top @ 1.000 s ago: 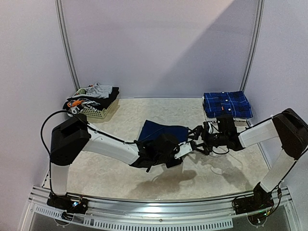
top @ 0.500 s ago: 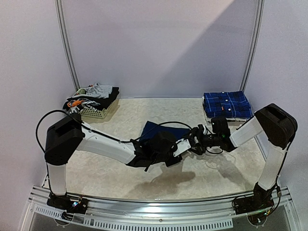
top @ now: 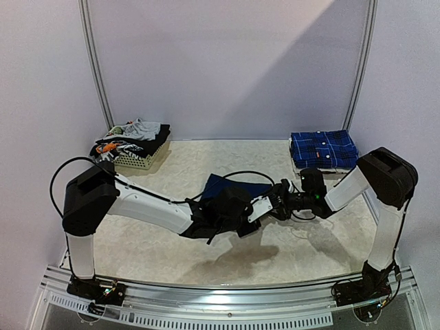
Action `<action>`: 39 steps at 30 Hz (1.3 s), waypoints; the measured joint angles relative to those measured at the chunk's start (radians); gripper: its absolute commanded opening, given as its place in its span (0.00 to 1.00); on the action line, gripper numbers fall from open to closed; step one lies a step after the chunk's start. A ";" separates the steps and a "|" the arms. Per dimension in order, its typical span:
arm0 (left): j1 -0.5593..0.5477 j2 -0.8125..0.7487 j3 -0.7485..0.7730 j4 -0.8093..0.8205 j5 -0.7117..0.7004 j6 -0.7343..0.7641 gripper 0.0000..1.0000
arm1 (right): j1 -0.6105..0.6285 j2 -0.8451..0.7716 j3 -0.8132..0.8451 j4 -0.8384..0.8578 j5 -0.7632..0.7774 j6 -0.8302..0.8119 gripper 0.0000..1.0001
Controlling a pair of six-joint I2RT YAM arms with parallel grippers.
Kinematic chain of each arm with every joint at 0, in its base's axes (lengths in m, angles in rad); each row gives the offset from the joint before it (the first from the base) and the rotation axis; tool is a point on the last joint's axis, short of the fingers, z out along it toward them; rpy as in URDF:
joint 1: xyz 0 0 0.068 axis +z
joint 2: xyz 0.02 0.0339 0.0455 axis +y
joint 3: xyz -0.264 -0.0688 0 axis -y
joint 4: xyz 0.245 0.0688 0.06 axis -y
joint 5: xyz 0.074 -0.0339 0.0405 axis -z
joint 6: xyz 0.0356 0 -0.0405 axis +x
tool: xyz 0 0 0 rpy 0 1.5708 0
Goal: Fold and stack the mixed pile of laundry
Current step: Pass from the left arm to the right
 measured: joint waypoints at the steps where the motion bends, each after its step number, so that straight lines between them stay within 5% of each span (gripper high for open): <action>1: 0.000 0.000 0.000 0.003 0.002 0.000 0.00 | 0.000 0.004 0.000 0.005 -0.002 0.003 0.64; 10: 0.000 0.000 0.000 0.007 0.020 -0.014 0.00 | 0.000 0.034 0.012 0.037 -0.017 0.017 0.44; 11: 0.000 0.000 0.000 0.006 0.024 -0.016 0.10 | 0.000 0.037 0.013 0.045 -0.018 0.018 0.41; 15: -0.001 0.000 0.002 -0.014 0.101 -0.033 0.82 | -0.004 0.049 0.014 0.059 -0.024 0.019 0.27; 16: -0.001 -0.001 0.002 -0.024 0.132 -0.040 0.84 | -0.006 0.052 0.014 0.060 -0.026 0.017 0.25; 21: -0.002 -0.056 -0.020 -0.085 0.300 -0.101 0.81 | -0.018 0.068 0.014 0.063 -0.040 0.008 0.17; 29: 0.003 -0.202 -0.095 -0.090 0.354 -0.206 0.79 | -0.023 0.077 0.048 -0.042 -0.042 -0.088 0.09; 39: 0.037 -0.352 -0.280 -0.107 0.249 -0.351 0.80 | -0.039 0.057 0.308 -0.612 0.069 -0.459 0.03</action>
